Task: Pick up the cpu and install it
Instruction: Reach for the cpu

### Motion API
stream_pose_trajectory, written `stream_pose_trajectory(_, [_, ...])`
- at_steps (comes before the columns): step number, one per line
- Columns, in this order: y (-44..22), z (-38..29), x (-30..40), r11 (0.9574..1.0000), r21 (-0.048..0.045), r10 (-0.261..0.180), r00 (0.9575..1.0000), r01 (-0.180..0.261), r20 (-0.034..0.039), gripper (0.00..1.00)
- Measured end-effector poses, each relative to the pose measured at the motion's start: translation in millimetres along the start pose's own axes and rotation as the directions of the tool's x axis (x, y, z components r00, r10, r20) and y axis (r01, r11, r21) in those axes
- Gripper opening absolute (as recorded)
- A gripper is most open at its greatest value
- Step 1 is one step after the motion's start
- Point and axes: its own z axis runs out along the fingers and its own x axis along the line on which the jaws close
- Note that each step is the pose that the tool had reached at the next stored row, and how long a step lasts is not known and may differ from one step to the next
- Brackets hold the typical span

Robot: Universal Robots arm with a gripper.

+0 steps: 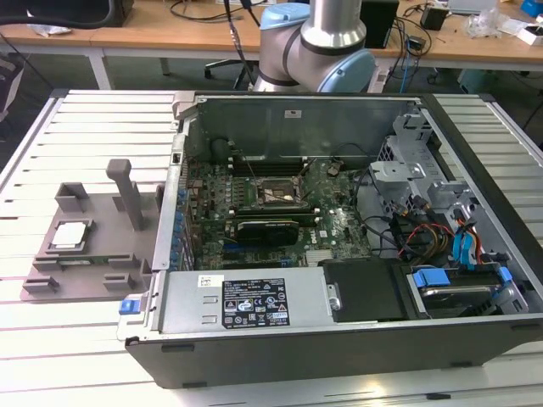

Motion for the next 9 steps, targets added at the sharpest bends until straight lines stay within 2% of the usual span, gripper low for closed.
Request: stream_pose_trajectory(9, [-0.2, 0.0, 1.8, 1.0000, 0.0000, 0.000, 1.0000, 0.000, 0.0001, 0.11])
